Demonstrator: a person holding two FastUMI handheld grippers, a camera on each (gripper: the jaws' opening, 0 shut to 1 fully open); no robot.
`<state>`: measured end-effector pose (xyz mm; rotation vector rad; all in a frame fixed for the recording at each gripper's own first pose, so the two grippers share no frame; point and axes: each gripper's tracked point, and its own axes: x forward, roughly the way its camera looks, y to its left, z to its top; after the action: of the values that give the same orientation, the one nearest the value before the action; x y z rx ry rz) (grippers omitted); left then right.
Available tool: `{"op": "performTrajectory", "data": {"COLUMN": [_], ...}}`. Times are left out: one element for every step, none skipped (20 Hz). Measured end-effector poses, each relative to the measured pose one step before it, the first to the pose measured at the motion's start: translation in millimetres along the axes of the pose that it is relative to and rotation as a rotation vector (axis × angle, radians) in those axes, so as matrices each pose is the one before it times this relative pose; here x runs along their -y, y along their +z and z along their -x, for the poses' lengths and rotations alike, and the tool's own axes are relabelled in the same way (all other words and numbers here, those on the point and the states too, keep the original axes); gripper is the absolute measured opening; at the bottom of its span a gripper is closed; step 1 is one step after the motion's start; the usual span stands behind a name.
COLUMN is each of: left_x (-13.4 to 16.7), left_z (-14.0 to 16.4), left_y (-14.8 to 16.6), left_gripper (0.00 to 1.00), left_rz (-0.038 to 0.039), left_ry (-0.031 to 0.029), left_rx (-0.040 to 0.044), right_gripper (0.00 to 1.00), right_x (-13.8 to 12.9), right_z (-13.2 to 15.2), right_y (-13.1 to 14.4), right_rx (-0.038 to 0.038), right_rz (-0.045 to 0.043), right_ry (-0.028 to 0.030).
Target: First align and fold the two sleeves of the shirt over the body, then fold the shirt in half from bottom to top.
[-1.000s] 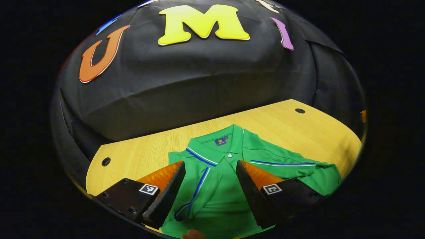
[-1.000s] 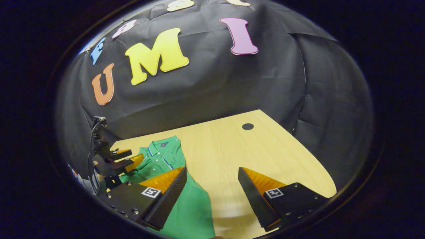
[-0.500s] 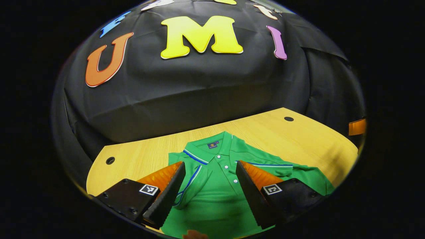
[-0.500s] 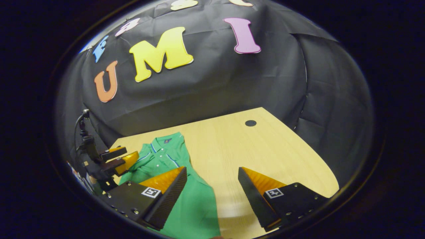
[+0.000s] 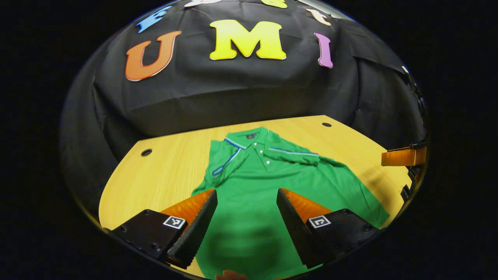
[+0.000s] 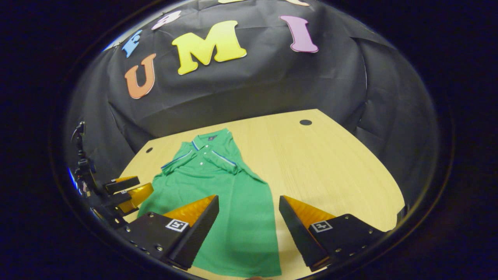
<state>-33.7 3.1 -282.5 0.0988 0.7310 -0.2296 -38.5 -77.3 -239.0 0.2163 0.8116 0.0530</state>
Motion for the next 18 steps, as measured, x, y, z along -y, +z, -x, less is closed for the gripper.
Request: {"op": "performTrajectory", "data": {"left_x": [-2.72,-4.02,-3.61,-2.75,-2.10,-1.90,0.72,1.07,0.33,0.58,0.63,0.01,-1.37,-0.65,-1.97,-3.53,-2.49,-3.31], "left_z": [12.30,10.83,12.39,10.17,8.74,7.52,7.57,4.84,5.35,3.63,4.35,3.16,1.61,1.02,-0.17,0.36,-0.30,-0.60], "left_y": [-10.73,-12.41,-13.37,-12.39,-12.62,-12.50,-11.25,-12.20,-12.40,-11.37,-9.15,-6.60,-4.83,-4.35,-4.32,-3.85,-3.42,-1.58], "left_gripper": [0.99,0.99,0.99,0.99,0.99,0.99,0.99,0.99,0.99,0.99,0.99,0.99,0.99,0.99,0.99,0.99,0.99,0.99], "left_rz": [0.00459,-0.00430,-0.00141,0.00145,0.00281,0.00736,0.01117,0.00869,0.00442,0.00409,0.00420,0.00557,0.00550,0.00308,0.00151,-0.00023,0.00034,0.00132], "left_ry": [0.00637,0.00980,0.00691,0.00416,0.00841,0.00670,0.00061,0.00242,0.00563,0.00498,0.00664,0.00575,0.00826,0.00601,0.00886,0.01102,0.00942,0.01161], "left_rx": [-0.01281,-0.01349,-0.01659,-0.01731,-0.01836,-0.01770,-0.01650,-0.01929,-0.02150,-0.01945,-0.01415,-0.01080,-0.00629,-0.00807,-0.00866,-0.00572,-0.01016,-0.00453], "right_gripper": [0.98,0.98,0.98,0.98,0.98,0.98,0.98,0.98,0.98,0.98,0.98,0.98,0.98,0.98,0.98,0.98,0.98,0.98], "right_x": [-0.43,0.02,1.06,1.25,0.95,0.34,1.36,1.26,0.78,2.51,1.97,2.42,2.05,1.23,0.20,1.22,0.35,2.75], "right_z": [3.55,3.57,4.59,3.90,2.92,2.69,2.49,1.46,0.97,0.32,-0.48,-1.51,-0.44,-0.53,-1.51,-0.74,-1.31,-2.15], "right_y": [-9.34,-8.53,-10.29,-10.31,-9.94,-10.24,-10.37,-11.04,-13.20,-10.38,-8.64,-6.85,-7.86,-5.32,-3.96,-3.30,-4.96,-3.82], "right_rx": [-0.01146,-0.01004,-0.01408,-0.01201,-0.01294,-0.01417,-0.01320,-0.01762,-0.02053,-0.01750,-0.01454,-0.01429,-0.01234,-0.01066,-0.00849,-0.00584,-0.00865,-0.00984], "right_rz": [0.00930,0.00724,0.00656,0.00671,0.00768,0.00532,0.00514,0.00548,0.00566,0.00430,0.00295,0.00359,0.00259,0.00210,0.00175,0.00290,0.00516,0.00654], "right_ry": [-0.00448,-0.00478,-0.00429,-0.00444,-0.00692,-0.00573,-0.00574,-0.00383,-0.00592,-0.00690,-0.00715,-0.00787,-0.00776,-0.00437,-0.00574,-0.00392,-0.00739,-0.01238]}}
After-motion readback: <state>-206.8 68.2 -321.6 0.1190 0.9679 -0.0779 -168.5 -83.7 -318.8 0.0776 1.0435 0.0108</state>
